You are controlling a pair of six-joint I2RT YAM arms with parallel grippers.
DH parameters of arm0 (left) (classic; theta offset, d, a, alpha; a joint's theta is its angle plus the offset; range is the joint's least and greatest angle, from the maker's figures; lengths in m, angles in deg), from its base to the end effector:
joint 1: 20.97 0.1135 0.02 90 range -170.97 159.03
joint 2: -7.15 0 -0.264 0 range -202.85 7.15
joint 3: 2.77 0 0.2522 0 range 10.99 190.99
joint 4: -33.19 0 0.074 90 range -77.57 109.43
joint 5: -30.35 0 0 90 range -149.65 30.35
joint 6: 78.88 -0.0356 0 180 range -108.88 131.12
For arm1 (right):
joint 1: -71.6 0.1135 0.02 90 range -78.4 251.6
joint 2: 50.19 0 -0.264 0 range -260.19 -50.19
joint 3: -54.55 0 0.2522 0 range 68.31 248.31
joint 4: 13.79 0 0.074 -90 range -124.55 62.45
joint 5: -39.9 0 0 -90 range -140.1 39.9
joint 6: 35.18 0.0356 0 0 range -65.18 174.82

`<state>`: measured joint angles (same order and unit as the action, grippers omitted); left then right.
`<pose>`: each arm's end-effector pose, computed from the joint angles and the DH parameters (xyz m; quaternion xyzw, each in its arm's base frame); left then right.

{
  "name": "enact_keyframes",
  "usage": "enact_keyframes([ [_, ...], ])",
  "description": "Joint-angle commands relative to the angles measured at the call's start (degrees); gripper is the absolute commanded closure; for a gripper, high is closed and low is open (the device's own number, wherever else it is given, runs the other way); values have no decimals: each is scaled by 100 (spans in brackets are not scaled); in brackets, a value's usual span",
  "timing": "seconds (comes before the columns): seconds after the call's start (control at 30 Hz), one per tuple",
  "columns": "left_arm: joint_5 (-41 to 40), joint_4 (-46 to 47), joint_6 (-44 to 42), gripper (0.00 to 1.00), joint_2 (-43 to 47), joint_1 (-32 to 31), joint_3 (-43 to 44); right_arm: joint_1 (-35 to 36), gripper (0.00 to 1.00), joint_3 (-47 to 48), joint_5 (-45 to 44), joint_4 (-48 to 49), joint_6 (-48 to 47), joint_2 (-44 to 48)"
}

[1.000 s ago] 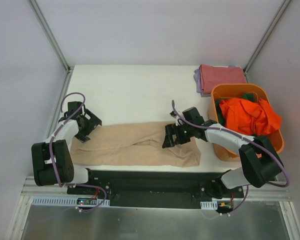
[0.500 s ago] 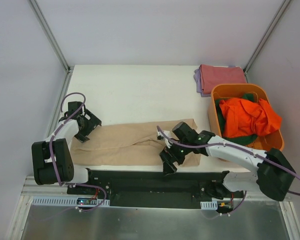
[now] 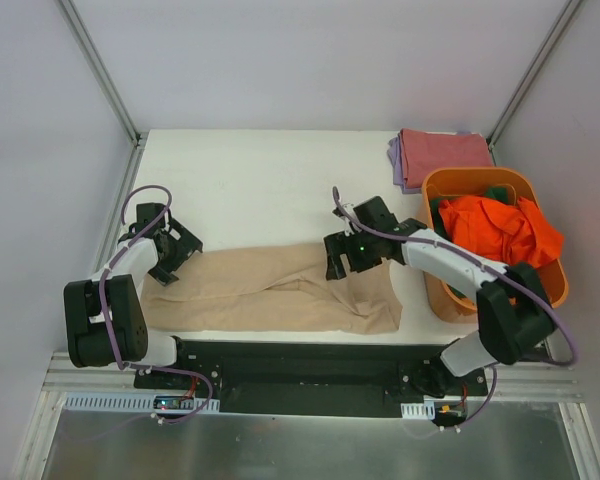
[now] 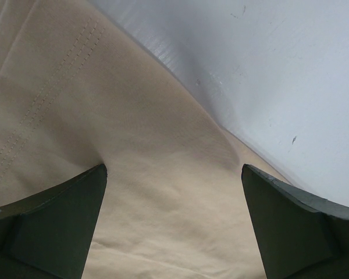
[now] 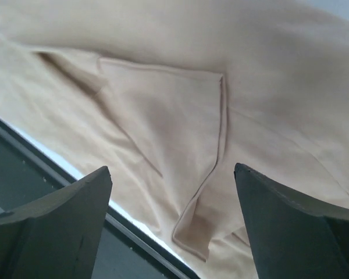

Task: Fold and stack the t-shirts
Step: Fold the other side of the tshirt into a rectangle

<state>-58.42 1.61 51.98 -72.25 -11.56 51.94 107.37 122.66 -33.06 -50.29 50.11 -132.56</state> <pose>0.2580 0.0420 0.1765 -0.4036 0.8676 -0.0885 0.2765 0.2355 0.1825 0.2294 -0.3689 0.8568 0.2234 0.2826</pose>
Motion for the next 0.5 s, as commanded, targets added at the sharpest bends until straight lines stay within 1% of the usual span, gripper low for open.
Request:
enact_keyframes([
  [0.0,-88,25,-105,1,-23,-9,10,-79,17,497,150,-11,260,-779],
  [0.1,-88,25,-105,1,-32,0,10,-96,23,577,20,6,243,-1123],
  [0.2,-88,16,-96,1,-76,0,27,-105,35,542,-139,33,120,-1325],
  [0.27,-80,25,-105,1,-111,-9,45,-105,41,446,-8,77,41,-1387],
  [0.37,-88,16,-105,1,-138,-1,54,-96,56,270,133,94,49,-1291],
  [0.47,-80,25,-87,1,-173,-9,71,-88,77,68,300,244,102,-1045],
])
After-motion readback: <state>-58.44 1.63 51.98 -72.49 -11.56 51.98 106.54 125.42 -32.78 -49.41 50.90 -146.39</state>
